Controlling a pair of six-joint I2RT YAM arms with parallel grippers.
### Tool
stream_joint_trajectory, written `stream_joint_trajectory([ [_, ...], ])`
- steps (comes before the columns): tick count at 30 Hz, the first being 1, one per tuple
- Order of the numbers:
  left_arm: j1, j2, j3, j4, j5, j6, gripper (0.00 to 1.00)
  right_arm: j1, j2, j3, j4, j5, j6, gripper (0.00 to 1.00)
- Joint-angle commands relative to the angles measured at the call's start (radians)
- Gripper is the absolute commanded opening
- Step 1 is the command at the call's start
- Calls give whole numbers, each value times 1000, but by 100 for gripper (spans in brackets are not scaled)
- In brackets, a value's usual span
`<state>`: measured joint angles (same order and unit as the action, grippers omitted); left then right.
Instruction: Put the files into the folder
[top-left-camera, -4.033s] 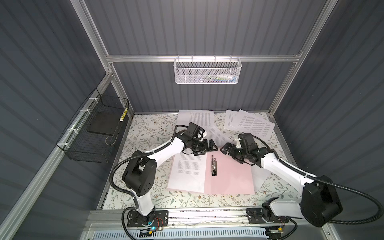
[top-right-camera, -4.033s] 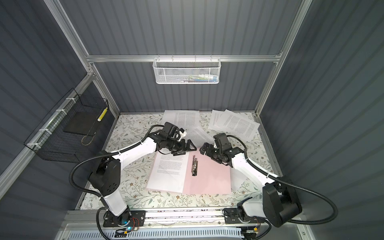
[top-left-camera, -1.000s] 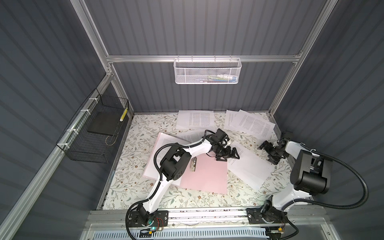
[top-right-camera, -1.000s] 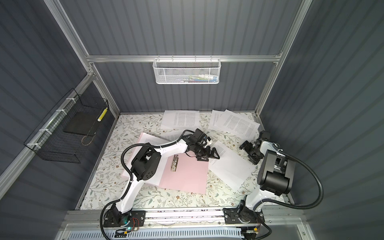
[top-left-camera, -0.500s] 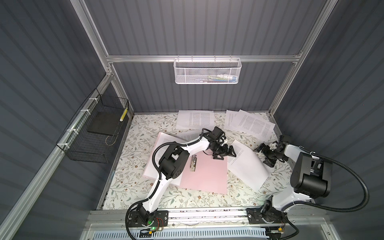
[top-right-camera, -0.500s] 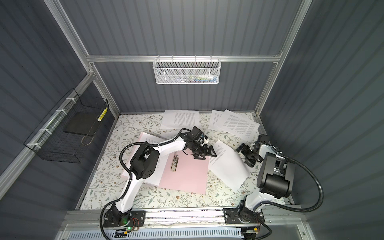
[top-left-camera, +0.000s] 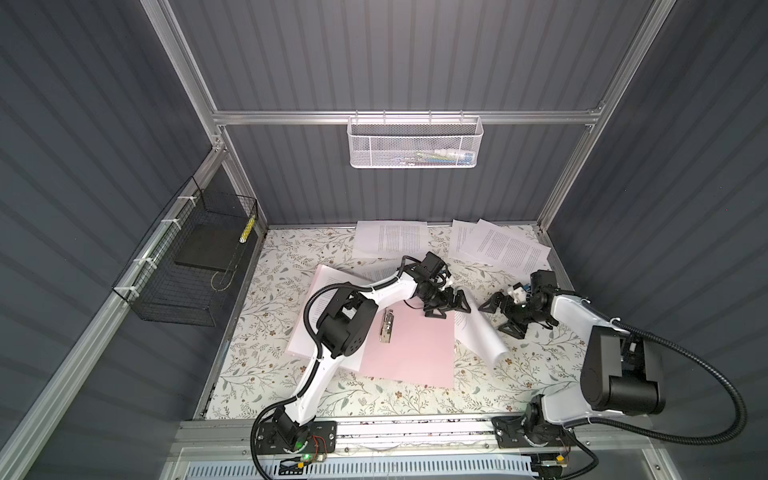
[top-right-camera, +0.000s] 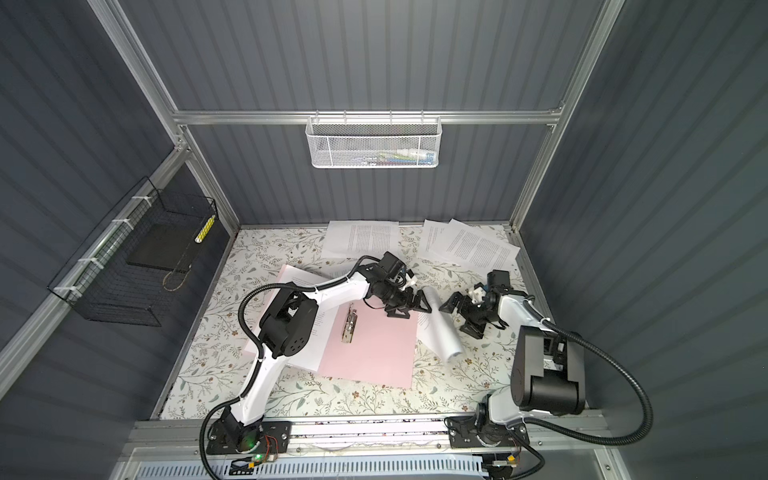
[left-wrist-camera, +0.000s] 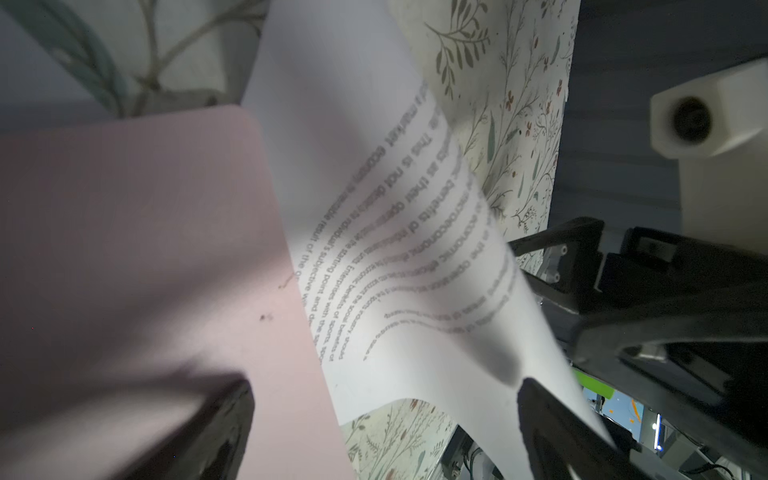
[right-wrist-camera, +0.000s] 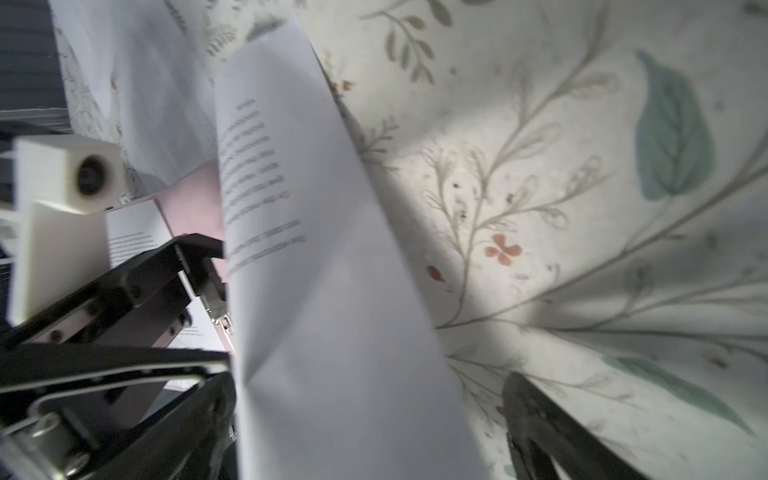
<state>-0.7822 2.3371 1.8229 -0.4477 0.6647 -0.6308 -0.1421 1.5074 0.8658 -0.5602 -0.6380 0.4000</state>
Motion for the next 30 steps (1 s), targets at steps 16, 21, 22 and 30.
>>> stream_joint_trajectory([
  [16,15,22,-94,-55,-45,34,100,112,78,199,-57,-156,-20,99],
  [21,15,19,-106,-41,-37,33,100,120,107,239,-31,-221,-21,99],
  [22,15,15,-110,-39,-36,32,100,123,139,264,-55,-222,-45,99],
  [30,16,8,-124,-23,-28,27,100,140,316,436,-183,-224,-162,99],
])
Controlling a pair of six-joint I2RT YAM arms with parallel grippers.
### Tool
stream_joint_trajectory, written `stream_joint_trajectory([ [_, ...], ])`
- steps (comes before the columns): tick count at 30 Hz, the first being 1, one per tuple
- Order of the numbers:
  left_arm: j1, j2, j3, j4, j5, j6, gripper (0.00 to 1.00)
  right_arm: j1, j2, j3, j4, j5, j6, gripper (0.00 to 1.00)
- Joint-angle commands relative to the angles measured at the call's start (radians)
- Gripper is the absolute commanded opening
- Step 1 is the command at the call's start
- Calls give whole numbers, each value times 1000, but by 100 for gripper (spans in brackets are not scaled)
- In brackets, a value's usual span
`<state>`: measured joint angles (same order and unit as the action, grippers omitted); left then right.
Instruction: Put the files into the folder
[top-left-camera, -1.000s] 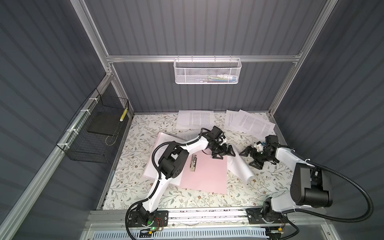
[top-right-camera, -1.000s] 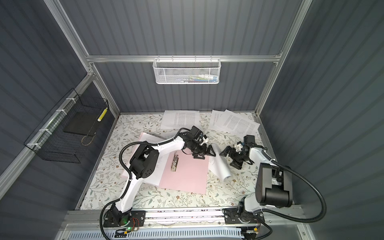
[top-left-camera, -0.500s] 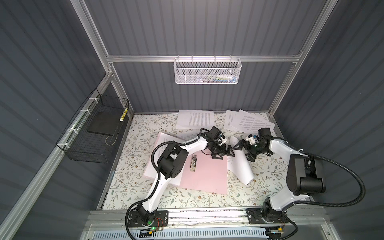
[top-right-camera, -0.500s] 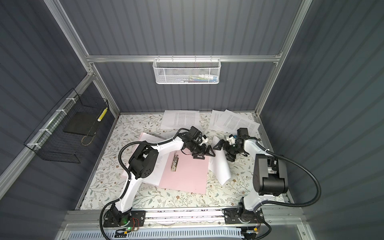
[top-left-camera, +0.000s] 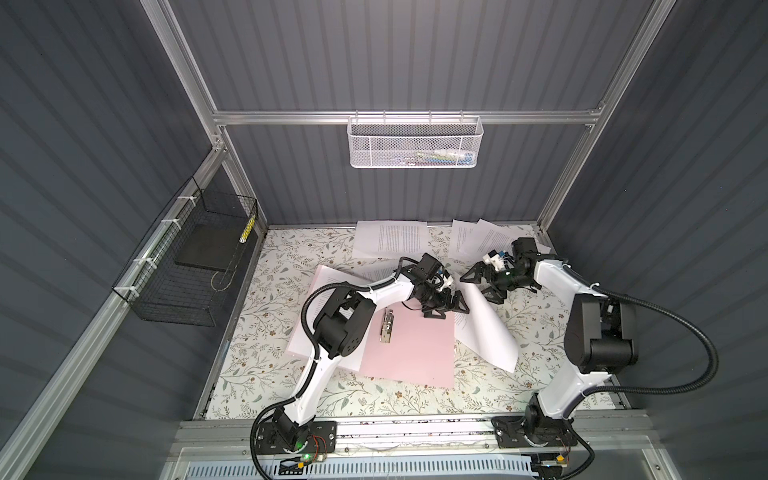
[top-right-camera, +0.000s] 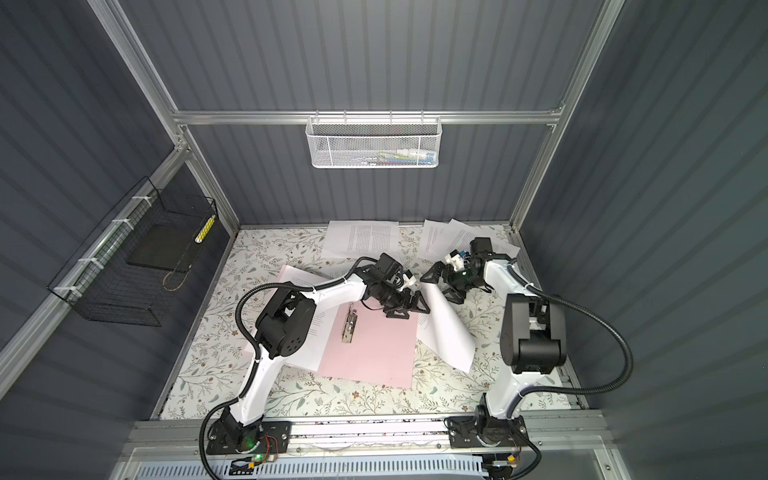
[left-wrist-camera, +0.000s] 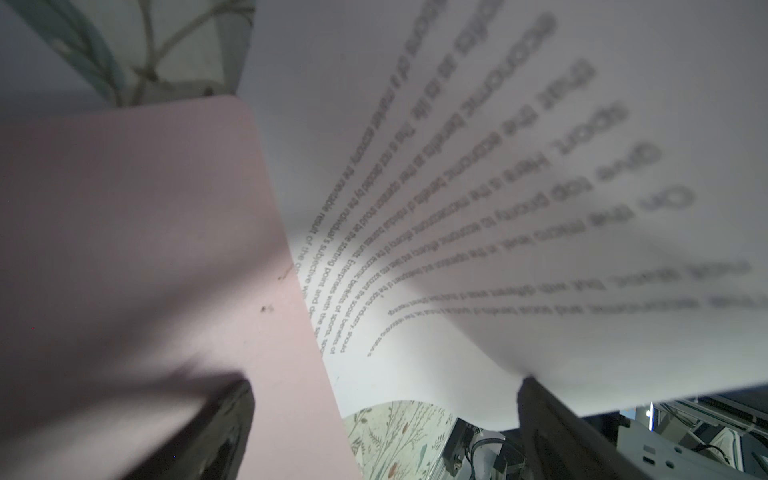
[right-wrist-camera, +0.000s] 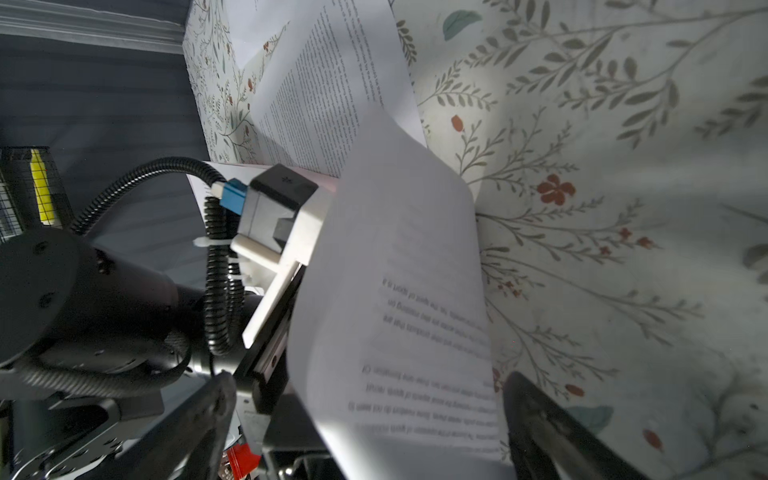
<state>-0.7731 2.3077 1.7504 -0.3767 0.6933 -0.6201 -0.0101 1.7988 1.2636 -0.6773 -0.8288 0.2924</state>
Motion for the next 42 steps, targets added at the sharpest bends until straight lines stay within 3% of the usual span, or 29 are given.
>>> stream_joint_trajectory([
  [1,6,39,-54,-92,-53,15,100,9,40,56,-75,-32,-54,98],
  [4,6,38,-52,-92,-50,16,100,17,57,84,-123,10,-75,95],
  [7,6,36,-55,-91,-51,21,100,49,15,114,-199,158,-138,94],
  [12,8,45,-56,-83,-39,16,100,53,-1,151,-292,176,-162,92],
  [15,8,36,-68,-71,-34,13,100,57,31,133,-326,310,-169,88],
  [23,9,27,-87,-61,-29,14,100,46,78,107,-311,422,-207,86],
  [27,9,25,-94,-56,-26,14,100,27,99,108,-277,478,-173,89],
  [30,9,26,-93,-55,-26,12,100,-21,66,67,-200,575,-103,94],
  [34,14,33,-74,-87,-52,19,100,-162,42,-27,-92,533,-2,99],
  [42,24,47,-43,-126,-61,31,100,-317,-31,-196,36,545,89,99],
])
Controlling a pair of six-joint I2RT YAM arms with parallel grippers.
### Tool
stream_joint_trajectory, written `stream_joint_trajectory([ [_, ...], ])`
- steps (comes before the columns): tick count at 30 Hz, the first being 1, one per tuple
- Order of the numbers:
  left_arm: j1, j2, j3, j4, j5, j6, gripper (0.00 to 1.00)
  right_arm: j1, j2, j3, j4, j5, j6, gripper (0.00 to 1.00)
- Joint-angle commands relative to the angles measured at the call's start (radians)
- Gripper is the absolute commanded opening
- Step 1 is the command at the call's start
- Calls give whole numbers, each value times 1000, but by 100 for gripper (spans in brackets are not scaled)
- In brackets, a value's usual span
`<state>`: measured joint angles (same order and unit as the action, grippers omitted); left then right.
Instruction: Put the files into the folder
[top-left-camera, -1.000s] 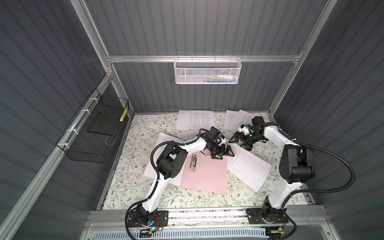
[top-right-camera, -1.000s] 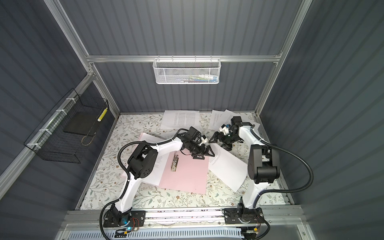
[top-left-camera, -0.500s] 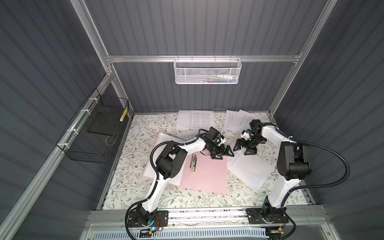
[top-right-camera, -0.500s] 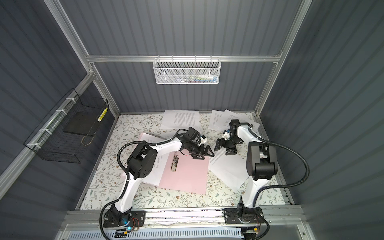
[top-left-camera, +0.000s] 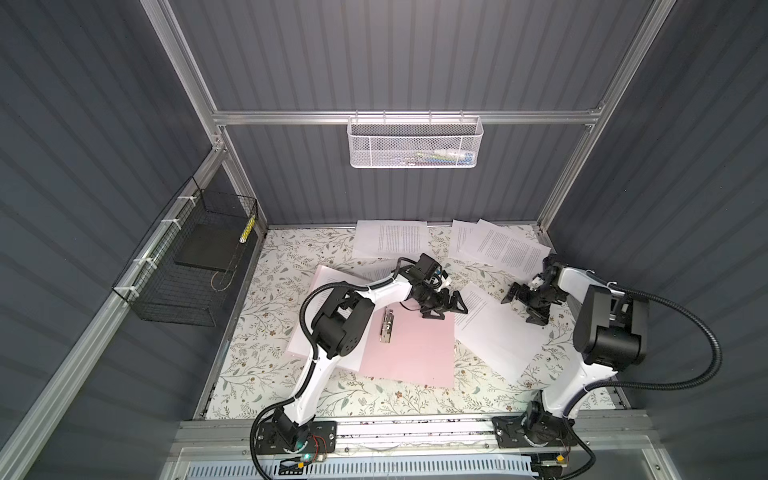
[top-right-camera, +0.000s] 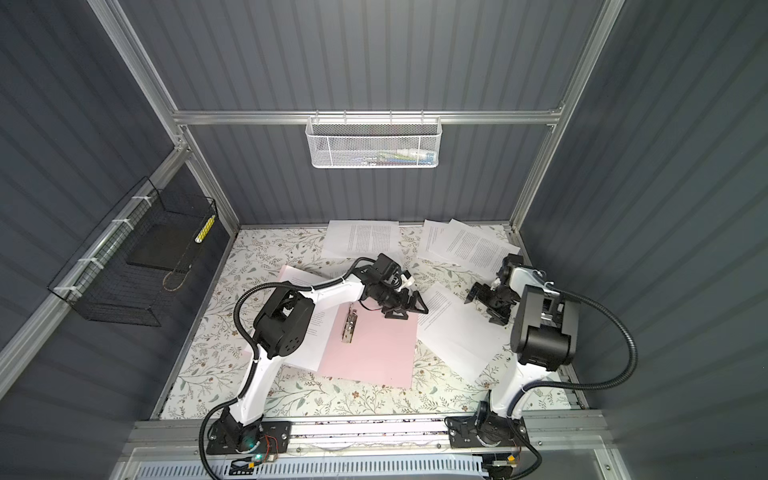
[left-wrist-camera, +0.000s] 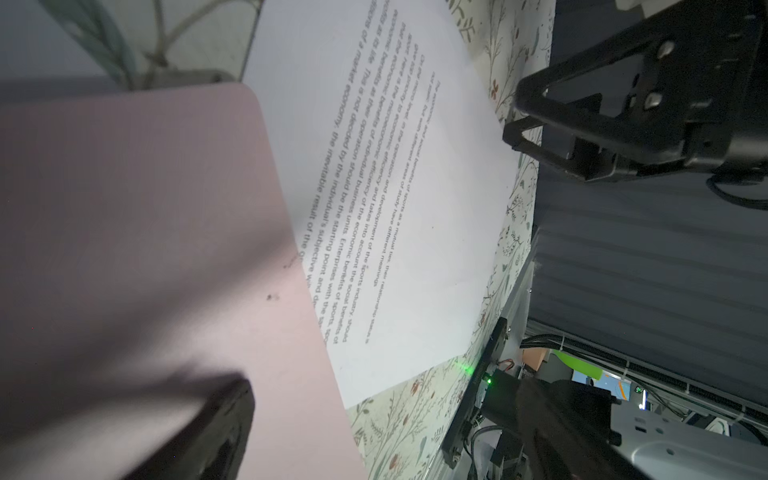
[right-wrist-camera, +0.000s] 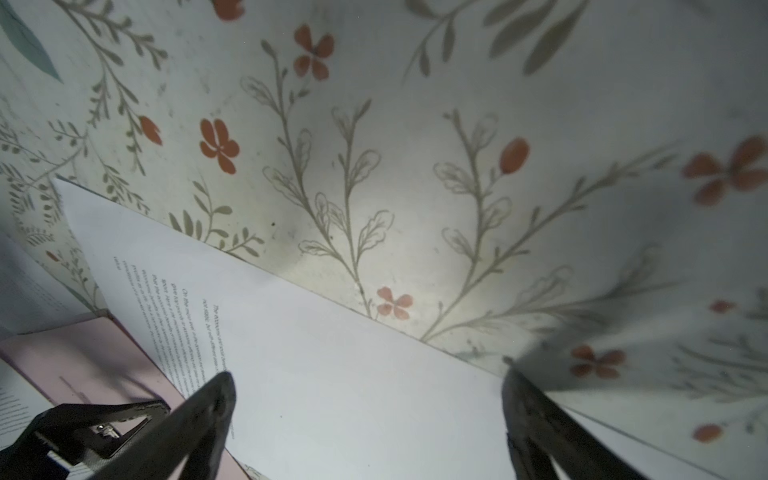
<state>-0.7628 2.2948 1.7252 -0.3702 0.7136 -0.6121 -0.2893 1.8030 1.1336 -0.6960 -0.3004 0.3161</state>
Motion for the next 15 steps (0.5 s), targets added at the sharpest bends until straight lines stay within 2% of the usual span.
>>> stream_joint_trajectory([
  [1,14,60,-19,-131,-80,23,100,-64,-55,-95,82,8,83,99],
  [6,15,63,-25,-121,-74,17,100,-180,-97,-174,118,-4,119,99],
  [9,16,68,-20,-120,-70,16,100,-182,-96,-183,108,-18,102,99],
  [12,14,72,-17,-121,-69,16,100,-157,-91,-184,95,-129,90,99],
  [15,15,77,-7,-124,-63,18,100,-110,-92,-171,65,-182,89,99],
])
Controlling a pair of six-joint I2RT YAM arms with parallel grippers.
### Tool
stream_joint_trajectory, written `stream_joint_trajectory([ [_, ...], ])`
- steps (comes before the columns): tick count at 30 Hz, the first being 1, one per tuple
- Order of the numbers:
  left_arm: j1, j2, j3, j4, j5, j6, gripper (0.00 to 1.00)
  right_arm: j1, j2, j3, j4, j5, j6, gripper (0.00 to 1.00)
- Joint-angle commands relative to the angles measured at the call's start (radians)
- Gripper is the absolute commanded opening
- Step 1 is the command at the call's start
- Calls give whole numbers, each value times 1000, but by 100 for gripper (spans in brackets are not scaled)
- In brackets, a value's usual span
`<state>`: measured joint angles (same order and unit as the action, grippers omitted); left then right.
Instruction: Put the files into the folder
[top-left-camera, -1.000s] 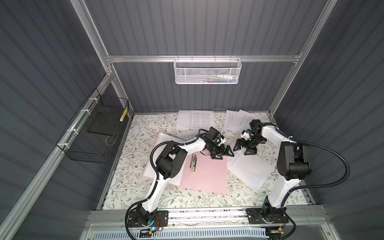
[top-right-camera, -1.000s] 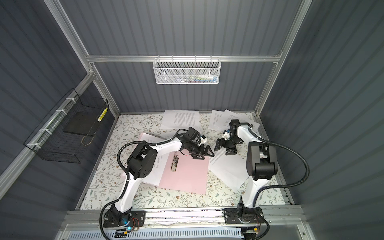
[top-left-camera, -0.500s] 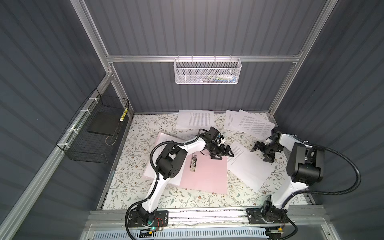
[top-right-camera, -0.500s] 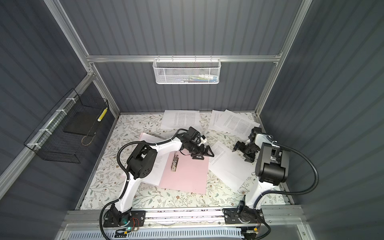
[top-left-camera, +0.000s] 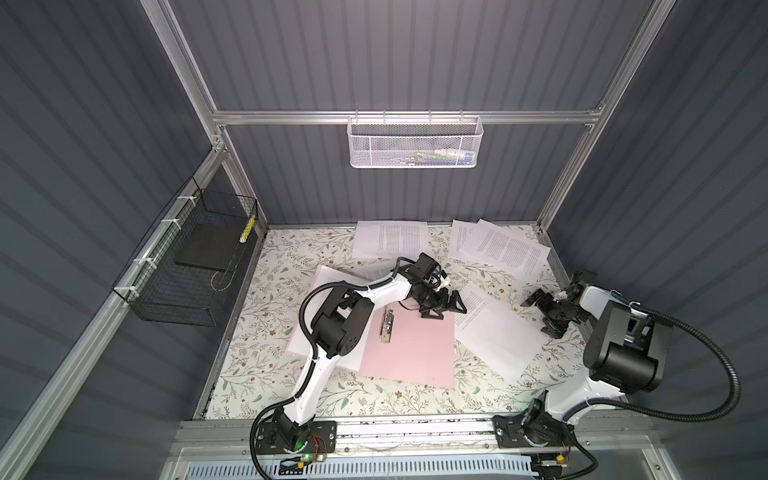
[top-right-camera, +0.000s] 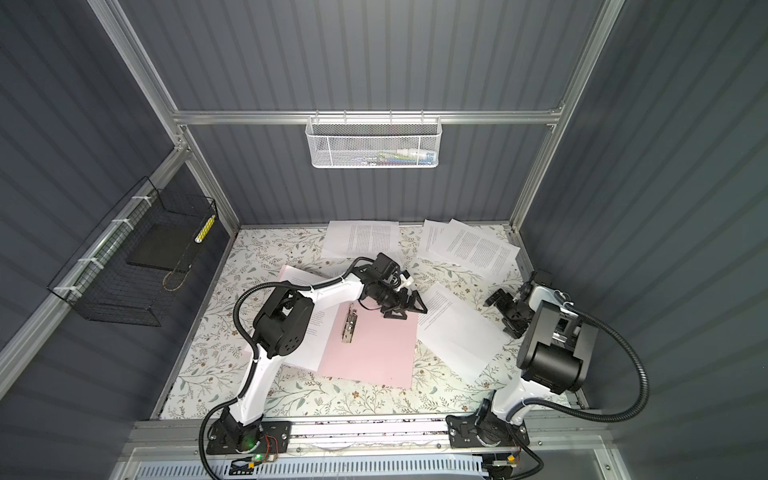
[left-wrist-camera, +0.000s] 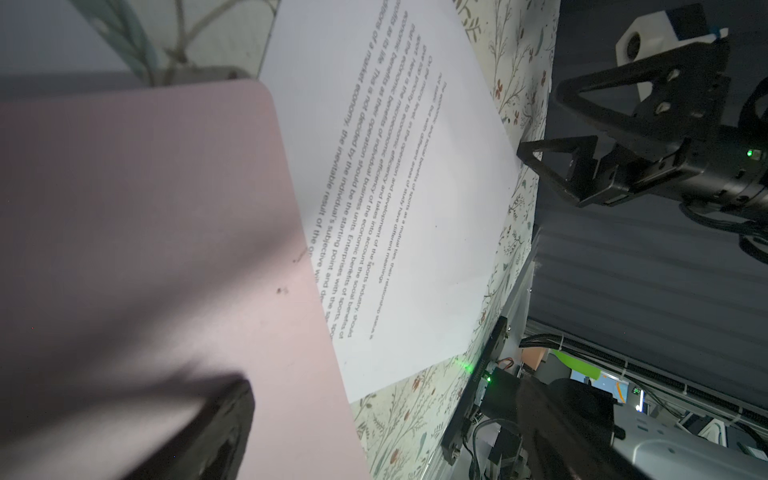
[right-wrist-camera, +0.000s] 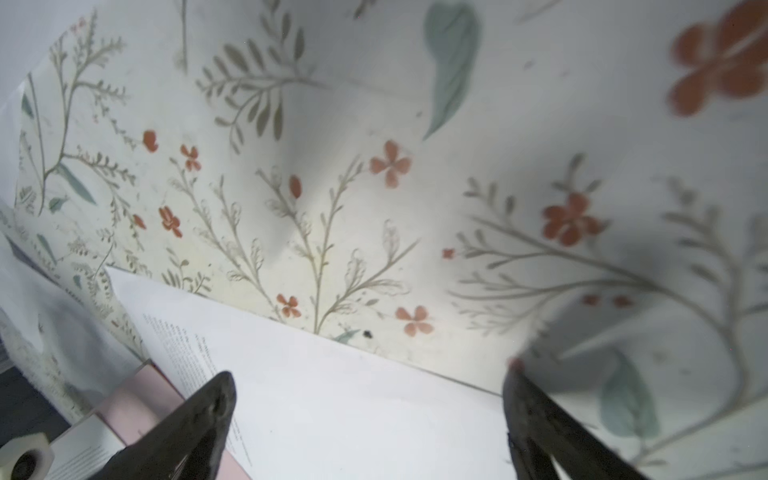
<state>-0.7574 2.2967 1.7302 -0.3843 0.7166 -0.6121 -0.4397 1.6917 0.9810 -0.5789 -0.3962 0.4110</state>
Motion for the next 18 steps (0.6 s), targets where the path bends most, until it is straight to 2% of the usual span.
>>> stream_joint_trajectory([
  [1,10,75,-10,-111,-65,18,100,53,12,-18,-58,-96,-6,99],
  [7,12,67,-13,-101,-50,12,100,80,21,-35,-59,-186,-1,99],
  [12,18,56,-26,-95,-49,11,100,98,-31,-19,-83,-86,-3,99],
  [18,20,50,-43,-77,-40,2,100,-44,-76,-9,-75,46,60,99],
])
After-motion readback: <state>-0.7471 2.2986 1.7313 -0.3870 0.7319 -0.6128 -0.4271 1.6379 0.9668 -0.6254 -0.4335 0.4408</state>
